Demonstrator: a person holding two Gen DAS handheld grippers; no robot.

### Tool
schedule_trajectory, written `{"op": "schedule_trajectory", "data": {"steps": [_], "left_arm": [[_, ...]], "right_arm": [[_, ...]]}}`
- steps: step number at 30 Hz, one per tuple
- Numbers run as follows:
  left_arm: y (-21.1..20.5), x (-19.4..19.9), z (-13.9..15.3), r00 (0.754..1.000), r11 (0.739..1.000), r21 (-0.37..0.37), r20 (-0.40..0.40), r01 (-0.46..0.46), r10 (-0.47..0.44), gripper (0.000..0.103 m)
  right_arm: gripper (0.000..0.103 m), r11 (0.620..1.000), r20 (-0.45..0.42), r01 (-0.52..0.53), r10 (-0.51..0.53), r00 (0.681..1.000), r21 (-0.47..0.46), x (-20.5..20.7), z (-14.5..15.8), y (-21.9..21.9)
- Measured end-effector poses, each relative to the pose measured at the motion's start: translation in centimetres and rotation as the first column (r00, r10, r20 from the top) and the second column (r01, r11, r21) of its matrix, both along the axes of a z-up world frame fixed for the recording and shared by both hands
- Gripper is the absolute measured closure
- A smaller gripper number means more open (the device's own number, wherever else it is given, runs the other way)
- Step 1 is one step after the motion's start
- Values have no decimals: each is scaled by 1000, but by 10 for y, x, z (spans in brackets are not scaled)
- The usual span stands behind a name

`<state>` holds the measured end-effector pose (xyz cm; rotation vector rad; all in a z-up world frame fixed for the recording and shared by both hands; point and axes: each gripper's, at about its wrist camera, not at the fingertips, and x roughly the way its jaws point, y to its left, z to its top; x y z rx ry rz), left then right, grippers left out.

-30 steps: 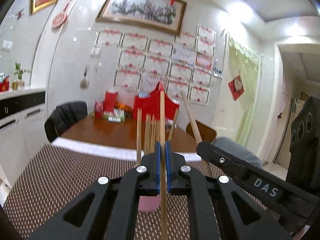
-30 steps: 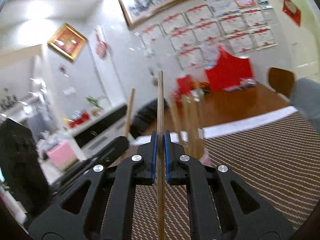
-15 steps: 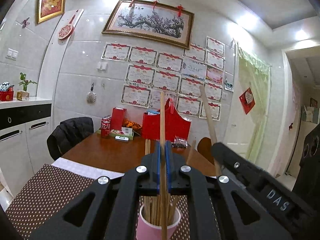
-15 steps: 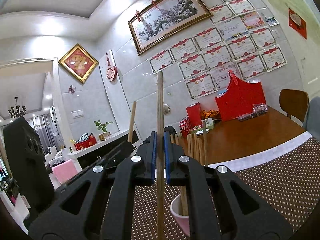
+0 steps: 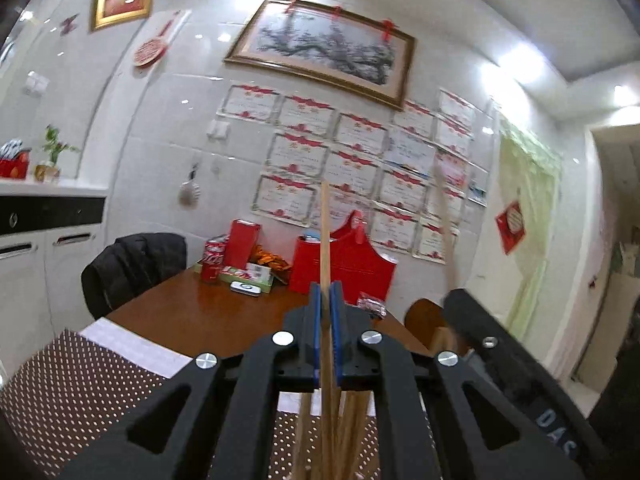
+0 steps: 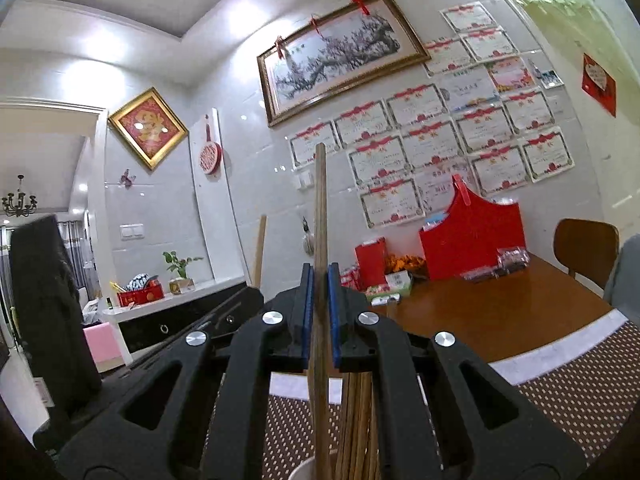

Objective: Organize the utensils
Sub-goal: 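Lift the chopstick upright with the right gripper and lower it into the pink cup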

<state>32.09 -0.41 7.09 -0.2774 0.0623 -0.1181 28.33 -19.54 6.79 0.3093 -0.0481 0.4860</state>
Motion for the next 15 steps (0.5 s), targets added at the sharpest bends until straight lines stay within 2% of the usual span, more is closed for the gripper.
{"op": "schedule_trajectory", "data": {"steps": [3,11,15], "left_arm": [[4,12,-10,1000,1000,-28,3,-10,10,97],[4,26,-33,1000,1000,-21,-8,-8,8,97],[3,27,-43,1000,1000,5,-18,-11,11,97]], "right_arm": [[96,1000,12,-13,13,1000,26,10,-8,0],[95,1000,7,28,-28,1000,10,20,-25,7],[95,999,-7,29,-29,1000,-13,21,-32,9]]}}
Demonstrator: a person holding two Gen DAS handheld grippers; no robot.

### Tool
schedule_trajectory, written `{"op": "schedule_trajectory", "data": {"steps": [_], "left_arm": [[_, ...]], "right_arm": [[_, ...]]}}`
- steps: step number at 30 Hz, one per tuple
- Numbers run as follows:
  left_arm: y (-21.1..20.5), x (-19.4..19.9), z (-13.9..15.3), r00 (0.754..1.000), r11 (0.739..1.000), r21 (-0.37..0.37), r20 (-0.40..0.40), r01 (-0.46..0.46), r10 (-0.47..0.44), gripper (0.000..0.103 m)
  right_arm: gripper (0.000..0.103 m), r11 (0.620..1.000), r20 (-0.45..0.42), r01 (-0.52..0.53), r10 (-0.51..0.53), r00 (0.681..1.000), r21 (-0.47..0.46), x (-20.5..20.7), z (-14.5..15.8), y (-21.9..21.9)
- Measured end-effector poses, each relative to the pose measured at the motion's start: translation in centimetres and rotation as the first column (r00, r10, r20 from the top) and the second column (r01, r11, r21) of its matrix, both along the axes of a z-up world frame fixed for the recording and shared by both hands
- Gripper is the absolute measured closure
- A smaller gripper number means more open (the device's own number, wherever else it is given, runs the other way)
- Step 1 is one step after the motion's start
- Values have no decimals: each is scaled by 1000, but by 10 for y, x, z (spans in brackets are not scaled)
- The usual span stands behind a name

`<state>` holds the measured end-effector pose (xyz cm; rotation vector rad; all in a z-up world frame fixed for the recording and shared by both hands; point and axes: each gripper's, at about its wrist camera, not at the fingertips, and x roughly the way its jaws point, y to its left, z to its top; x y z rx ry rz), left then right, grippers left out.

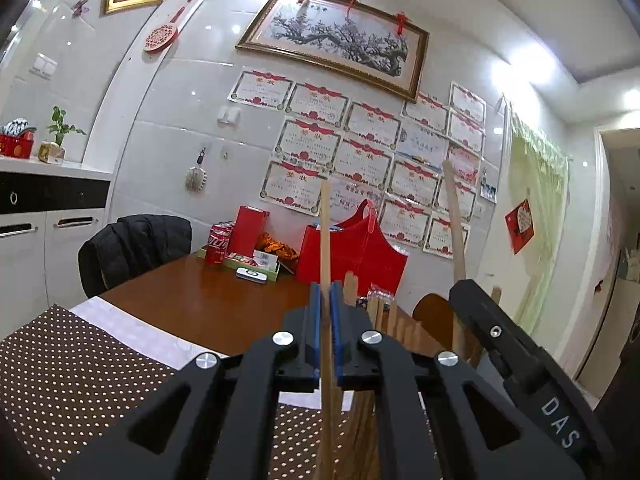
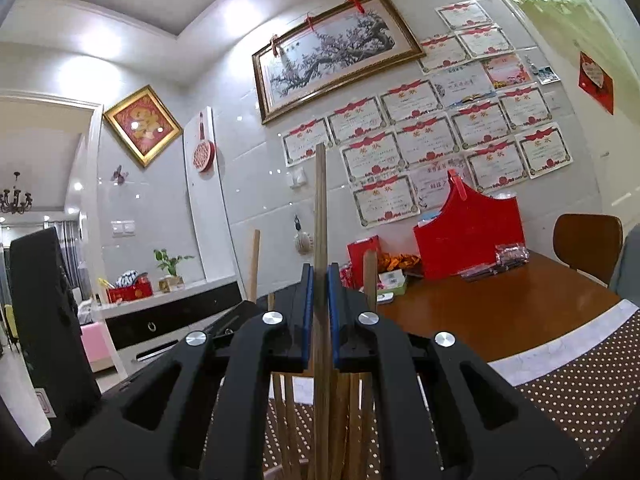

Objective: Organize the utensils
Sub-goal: 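Lift the chopstick upright with the right gripper and lower it into the pink cup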

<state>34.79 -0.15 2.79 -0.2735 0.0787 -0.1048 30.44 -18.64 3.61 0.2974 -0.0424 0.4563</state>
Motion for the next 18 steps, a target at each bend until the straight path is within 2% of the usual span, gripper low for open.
{"op": "schedule_trajectory", "data": {"steps": [5,18], "left_arm": [[-1,-6,-12,1000,999,45,-21,-8,9,97],[-7,-30,-38,991,986,156,-122,64,-45,96]], "right_arm": [[95,999,-27,2,-3,1000,-44,-4,-10,4],[95,988,-159,-32,7,987,-153,-23,-28,7]]}}
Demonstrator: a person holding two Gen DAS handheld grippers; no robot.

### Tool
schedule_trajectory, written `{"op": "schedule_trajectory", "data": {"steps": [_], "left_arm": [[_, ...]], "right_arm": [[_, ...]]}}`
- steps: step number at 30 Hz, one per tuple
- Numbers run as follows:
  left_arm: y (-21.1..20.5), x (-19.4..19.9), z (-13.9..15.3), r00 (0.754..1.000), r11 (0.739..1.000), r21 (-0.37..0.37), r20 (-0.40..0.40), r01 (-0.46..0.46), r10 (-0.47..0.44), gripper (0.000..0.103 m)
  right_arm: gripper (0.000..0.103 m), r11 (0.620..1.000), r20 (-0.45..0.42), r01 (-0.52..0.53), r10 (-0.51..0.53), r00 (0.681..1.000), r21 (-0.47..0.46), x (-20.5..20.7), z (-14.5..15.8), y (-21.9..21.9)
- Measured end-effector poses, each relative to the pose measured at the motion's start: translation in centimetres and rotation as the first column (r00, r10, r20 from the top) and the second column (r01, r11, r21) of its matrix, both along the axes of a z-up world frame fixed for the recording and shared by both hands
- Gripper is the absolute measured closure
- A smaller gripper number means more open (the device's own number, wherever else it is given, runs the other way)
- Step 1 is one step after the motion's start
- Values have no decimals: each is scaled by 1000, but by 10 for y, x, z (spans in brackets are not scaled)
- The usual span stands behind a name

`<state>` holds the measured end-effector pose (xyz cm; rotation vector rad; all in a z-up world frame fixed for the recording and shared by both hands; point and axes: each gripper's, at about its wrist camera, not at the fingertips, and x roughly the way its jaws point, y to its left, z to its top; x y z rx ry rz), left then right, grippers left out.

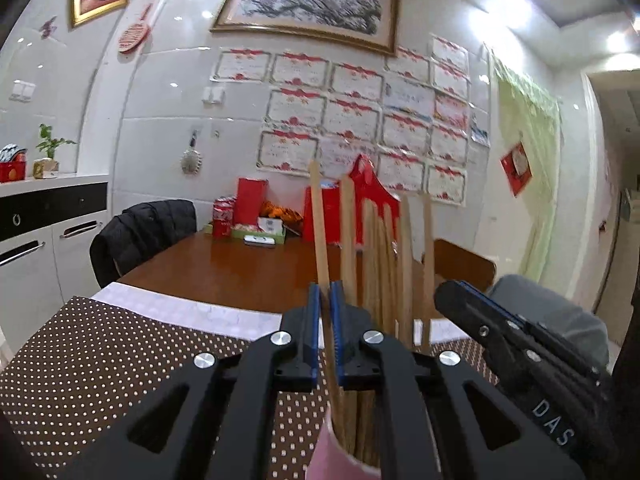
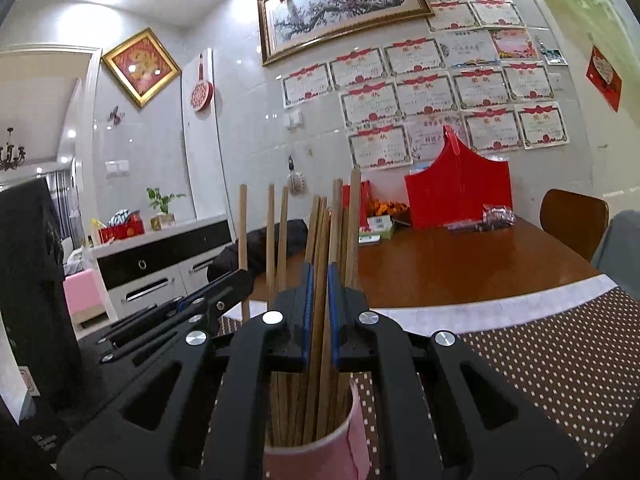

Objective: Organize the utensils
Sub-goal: 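Lift the chopstick upright with the right gripper and lower it into the pink cup, then open the right gripper to release the chopstick into the pink cup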

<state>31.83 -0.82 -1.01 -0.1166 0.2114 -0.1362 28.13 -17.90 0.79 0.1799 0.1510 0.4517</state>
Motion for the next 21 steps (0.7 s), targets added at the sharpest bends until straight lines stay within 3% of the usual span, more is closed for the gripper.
{"op": "schedule_trajectory", "data": {"steps": [7,8,9,10,11,16,21], "left_arm": [[0,-16,-6,999,999,42,-53,6,-4,94],[0,-19,-4,998,999,47,-58,5,-2,87],[1,-22,-4,998,999,50,-61,5,-2,83],[2,-26,-3,998,999,51,-64,7,-4,81],[2,-30,-1,998,999,53,-63,6,-3,81],[3,-59,9,999,996,94,-35,-9,12,81],[5,-93,22,1000,996,92,-7,-11,11,73]], "right_arm": [[94,999,-83,7,-9,996,-31,-12,1,-7],[85,999,-94,19,-22,995,-39,-15,2,-7],[62,999,-99,29,-33,995,-45,-18,2,-8],[47,998,-101,41,-45,994,-44,-22,4,-9],[40,998,-94,48,-51,994,-35,-25,5,-11],[40,997,-54,72,-74,996,-36,-54,15,-14],[36,997,-58,71,-72,996,-4,-82,22,-18]]}}
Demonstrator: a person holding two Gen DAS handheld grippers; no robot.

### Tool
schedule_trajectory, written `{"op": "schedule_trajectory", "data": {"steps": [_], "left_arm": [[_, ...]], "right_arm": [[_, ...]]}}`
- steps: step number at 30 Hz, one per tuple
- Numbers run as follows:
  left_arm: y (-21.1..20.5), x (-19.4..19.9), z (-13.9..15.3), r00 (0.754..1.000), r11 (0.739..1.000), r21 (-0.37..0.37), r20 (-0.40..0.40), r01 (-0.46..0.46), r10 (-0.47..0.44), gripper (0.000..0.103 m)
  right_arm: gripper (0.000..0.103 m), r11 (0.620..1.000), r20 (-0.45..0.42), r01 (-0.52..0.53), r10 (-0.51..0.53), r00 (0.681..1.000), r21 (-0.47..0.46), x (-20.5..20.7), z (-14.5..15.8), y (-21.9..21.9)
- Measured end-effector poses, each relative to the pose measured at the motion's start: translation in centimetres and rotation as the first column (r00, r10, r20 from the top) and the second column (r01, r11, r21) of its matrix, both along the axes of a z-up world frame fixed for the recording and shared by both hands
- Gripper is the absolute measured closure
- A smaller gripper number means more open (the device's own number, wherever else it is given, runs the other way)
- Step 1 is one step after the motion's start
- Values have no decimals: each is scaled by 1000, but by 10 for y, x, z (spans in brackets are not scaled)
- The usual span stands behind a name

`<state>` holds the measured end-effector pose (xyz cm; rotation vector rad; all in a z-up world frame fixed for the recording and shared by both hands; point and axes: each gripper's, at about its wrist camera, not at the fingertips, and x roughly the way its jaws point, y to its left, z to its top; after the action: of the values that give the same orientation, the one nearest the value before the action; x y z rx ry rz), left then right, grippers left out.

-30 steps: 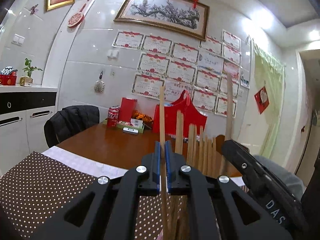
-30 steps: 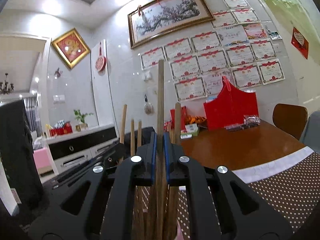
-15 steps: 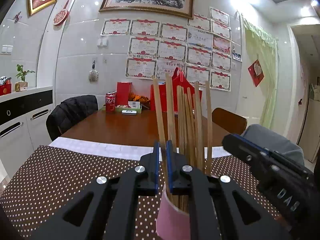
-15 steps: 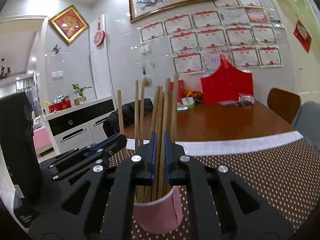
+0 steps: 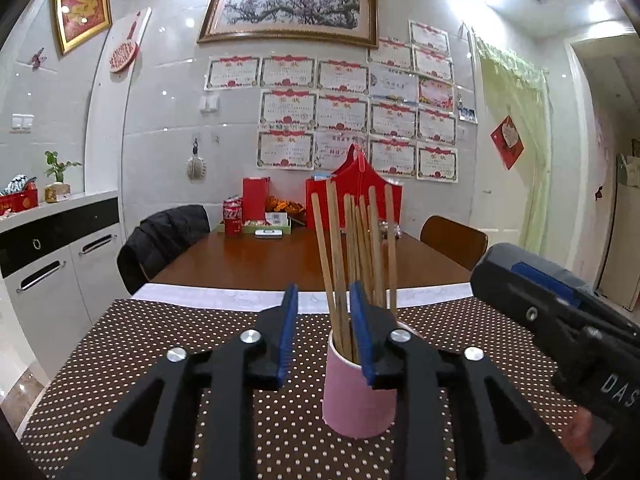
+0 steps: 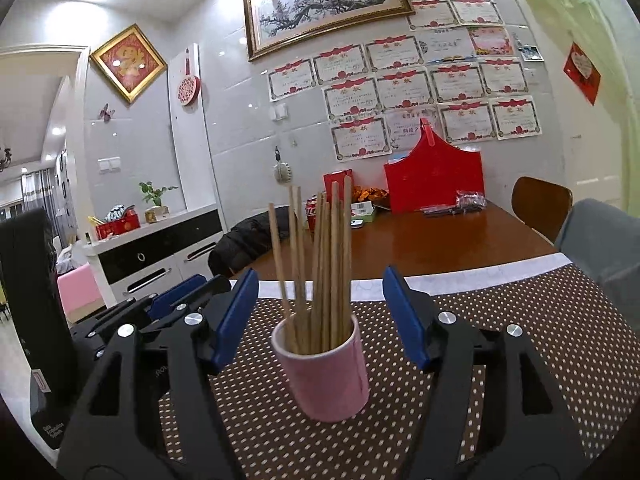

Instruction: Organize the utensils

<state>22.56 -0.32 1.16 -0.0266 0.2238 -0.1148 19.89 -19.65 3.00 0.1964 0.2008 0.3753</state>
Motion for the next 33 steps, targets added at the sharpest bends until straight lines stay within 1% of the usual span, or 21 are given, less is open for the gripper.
{"op": "schedule_trajectory", "data": {"steps": [3,5,8,11,14,16,19,23,26,28,31,33], "left_arm": [[-2,-21,7,1000,1000,13,27,0,-1,65],[-4,-34,10,999,1000,16,38,3,-4,55],[-6,-55,13,999,1000,11,38,12,-13,50],[-8,-68,11,1000,1000,7,7,21,-21,49],[-9,-78,8,1000,1000,0,-23,10,-10,45],[-9,-85,4,999,1000,0,-31,5,-5,45],[-7,-96,-2,1000,1000,7,-11,-20,20,44],[-5,-103,-10,1000,1000,-3,-12,-23,23,43],[-4,-105,-18,1000,1000,14,-8,-14,14,43],[-4,-107,-24,1000,1000,28,4,-14,13,43],[-7,-113,-32,999,998,51,38,-24,22,43],[-7,-115,-36,998,998,51,52,-37,34,43]], "right_arm": [[31,1000,14,16,-16,1000,5,-18,3,-2],[30,1000,17,22,-23,1000,12,-30,5,-3],[27,999,19,30,-30,999,23,-48,6,-7],[25,999,29,40,-41,999,34,-65,5,-10],[20,997,64,71,-73,995,33,-81,-1,-13],[19,996,70,85,-87,994,27,-88,-6,-14],[18,994,75,109,-111,991,27,-97,-14,-18],[17,989,104,150,-149,983,-3,-109,-23,-18],[17,984,129,176,-170,977,-32,-116,-30,-16],[16,982,142,188,-181,973,-36,-120,-33,-15],[15,979,158,199,-190,969,-44,-123,-38,-11],[15,976,166,212,-201,965,-51,-125,-42,-8]]}}
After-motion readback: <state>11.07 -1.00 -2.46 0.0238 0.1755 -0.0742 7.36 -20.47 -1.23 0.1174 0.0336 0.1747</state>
